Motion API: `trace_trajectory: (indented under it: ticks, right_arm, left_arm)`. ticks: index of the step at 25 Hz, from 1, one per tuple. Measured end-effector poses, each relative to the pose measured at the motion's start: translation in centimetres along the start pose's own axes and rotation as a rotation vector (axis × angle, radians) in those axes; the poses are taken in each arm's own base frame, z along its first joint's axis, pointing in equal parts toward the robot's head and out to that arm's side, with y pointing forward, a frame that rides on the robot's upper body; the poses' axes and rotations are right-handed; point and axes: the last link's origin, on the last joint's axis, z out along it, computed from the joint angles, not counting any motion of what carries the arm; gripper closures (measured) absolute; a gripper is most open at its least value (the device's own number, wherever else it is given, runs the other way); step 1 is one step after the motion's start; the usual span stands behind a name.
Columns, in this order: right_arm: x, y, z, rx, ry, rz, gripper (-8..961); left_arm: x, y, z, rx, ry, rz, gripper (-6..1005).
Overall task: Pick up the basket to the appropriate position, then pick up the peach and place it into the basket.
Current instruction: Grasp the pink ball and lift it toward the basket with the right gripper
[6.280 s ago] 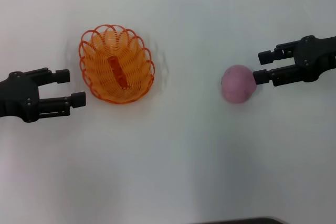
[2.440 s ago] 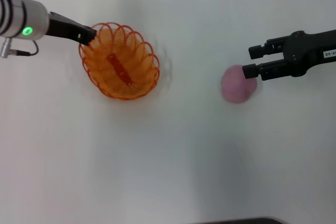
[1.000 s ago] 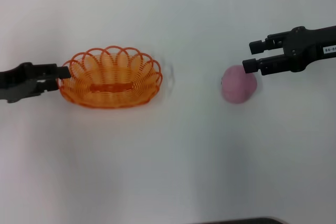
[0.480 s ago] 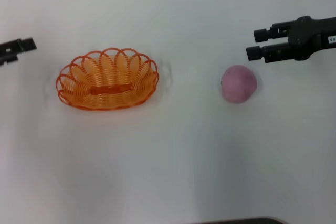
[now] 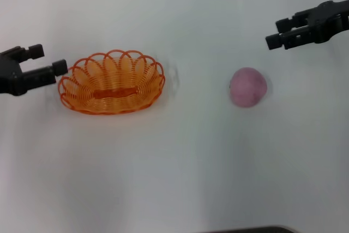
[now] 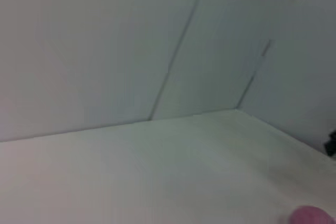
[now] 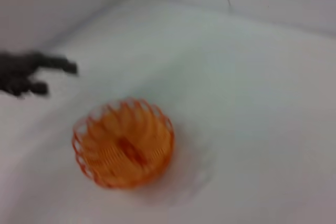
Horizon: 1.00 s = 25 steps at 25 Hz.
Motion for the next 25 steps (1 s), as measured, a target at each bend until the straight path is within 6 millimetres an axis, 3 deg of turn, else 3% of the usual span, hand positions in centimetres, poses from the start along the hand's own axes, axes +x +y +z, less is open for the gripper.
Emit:
trace_trajectory:
  ticks: [9,25]
  right_arm:
    - [-1.6,0.2,1.2,0.079,0.302,-0.038,294]
    - [-1.6,1.7,8.4,0.111,0.448,-0.128,308]
  left_arm:
    - [0.1,0.7,-2.0,-0.065,-0.003,0.052,142]
    - [-0.5,0.5,-2.7,-0.030,0.023,0.028,145]
